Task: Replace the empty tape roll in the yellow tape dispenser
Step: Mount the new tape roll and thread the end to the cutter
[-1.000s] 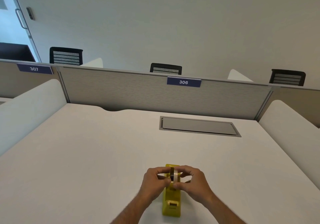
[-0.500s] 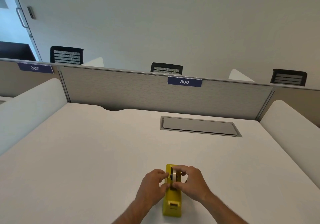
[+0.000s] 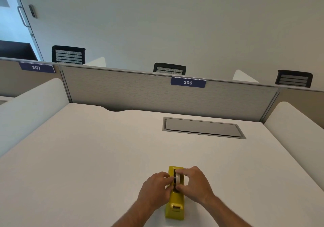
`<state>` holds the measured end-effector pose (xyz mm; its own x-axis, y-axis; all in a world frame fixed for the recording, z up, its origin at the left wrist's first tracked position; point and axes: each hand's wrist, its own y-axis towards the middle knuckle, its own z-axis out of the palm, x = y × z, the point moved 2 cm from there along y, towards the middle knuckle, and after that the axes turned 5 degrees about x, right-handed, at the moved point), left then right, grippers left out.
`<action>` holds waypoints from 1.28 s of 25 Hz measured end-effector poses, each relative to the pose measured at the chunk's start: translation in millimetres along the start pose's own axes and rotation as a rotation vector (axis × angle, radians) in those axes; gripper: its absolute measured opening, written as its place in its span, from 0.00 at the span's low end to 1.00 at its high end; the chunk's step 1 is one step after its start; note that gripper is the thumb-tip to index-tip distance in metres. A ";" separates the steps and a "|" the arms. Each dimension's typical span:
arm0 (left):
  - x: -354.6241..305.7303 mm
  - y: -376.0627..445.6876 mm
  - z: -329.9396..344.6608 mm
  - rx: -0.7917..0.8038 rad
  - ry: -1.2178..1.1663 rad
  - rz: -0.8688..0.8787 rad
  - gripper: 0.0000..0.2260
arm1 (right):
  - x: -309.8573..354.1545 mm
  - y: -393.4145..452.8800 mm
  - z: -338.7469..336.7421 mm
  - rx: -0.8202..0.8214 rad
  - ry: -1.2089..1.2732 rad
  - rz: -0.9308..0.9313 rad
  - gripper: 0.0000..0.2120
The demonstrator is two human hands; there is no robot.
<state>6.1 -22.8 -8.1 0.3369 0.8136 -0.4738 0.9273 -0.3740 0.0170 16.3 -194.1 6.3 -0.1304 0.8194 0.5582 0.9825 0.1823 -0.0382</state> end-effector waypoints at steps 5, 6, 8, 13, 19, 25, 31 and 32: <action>2.2 0.1 2.0 -0.014 0.009 0.005 0.17 | 0.5 -3.9 5.1 -0.033 -0.035 -0.046 0.25; 2.6 0.4 2.7 -0.018 -0.003 0.003 0.17 | 0.1 -4.6 6.2 -0.044 -0.041 -0.051 0.25; 3.4 1.2 3.6 -0.024 -0.023 -0.005 0.17 | -0.9 -5.5 8.5 -0.054 -0.055 -0.058 0.26; 4.9 2.7 5.7 -0.021 -0.067 -0.029 0.18 | -1.5 -10.0 10.2 -0.096 -0.077 -0.125 0.22; 7.6 4.5 6.5 -0.012 -0.140 -0.088 0.23 | 1.2 -14.3 7.1 -0.170 -0.070 -0.190 0.11; 5.2 11.1 5.8 0.098 -0.293 -0.081 0.30 | 4.1 -13.9 2.8 -0.186 -0.063 -0.234 0.07; 5.3 17.8 6.6 0.088 -0.320 -0.105 0.24 | 3.8 -7.6 -0.3 -0.118 -0.002 -0.228 0.15; 5.6 18.7 6.7 0.089 -0.323 -0.101 0.24 | 3.3 -6.4 -0.5 -0.091 0.002 -0.219 0.18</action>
<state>24.1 -28.2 -16.3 0.1619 0.6708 -0.7238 0.9306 -0.3478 -0.1142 9.7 -192.9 8.9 -0.3417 0.7644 0.5467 0.9387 0.3061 0.1588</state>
